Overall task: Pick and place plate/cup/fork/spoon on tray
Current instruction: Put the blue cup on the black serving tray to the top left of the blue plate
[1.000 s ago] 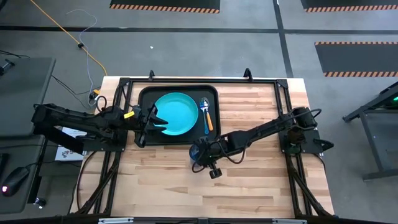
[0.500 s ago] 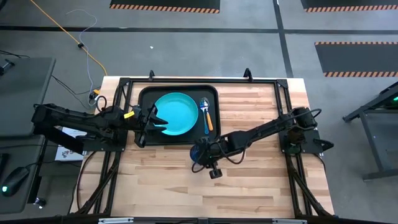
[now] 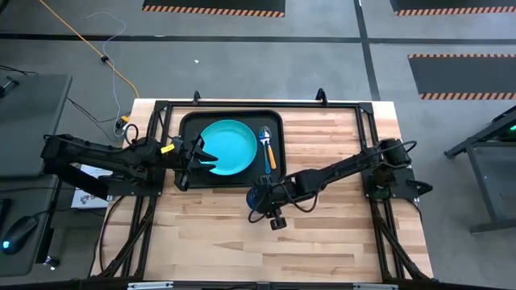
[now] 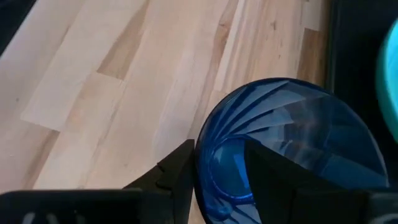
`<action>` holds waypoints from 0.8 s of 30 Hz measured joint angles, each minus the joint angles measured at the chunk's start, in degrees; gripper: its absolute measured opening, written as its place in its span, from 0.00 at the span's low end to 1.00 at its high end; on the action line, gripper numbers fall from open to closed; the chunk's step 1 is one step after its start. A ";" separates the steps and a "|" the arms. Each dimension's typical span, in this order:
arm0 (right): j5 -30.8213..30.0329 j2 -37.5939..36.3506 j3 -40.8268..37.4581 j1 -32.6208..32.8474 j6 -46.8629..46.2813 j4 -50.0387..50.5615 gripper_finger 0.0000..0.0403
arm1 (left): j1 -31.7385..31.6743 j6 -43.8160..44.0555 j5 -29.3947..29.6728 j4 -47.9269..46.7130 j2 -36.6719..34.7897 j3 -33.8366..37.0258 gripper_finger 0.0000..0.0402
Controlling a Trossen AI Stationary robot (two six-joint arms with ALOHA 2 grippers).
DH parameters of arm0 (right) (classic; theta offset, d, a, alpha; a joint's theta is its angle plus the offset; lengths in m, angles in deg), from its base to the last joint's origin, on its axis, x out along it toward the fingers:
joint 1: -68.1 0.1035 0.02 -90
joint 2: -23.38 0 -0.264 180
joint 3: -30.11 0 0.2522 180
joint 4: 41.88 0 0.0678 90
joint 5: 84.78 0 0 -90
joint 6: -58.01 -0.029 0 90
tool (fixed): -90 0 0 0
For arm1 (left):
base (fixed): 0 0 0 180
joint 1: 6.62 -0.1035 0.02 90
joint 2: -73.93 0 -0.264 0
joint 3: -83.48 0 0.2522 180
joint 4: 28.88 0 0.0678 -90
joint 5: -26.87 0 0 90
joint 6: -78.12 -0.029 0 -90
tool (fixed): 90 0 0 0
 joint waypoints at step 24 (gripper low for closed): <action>0.24 -2.92 -0.02 0.02 -1.01 6.33 0.32 | -0.02 -0.01 0.01 -0.04 0.00 -0.02 0.25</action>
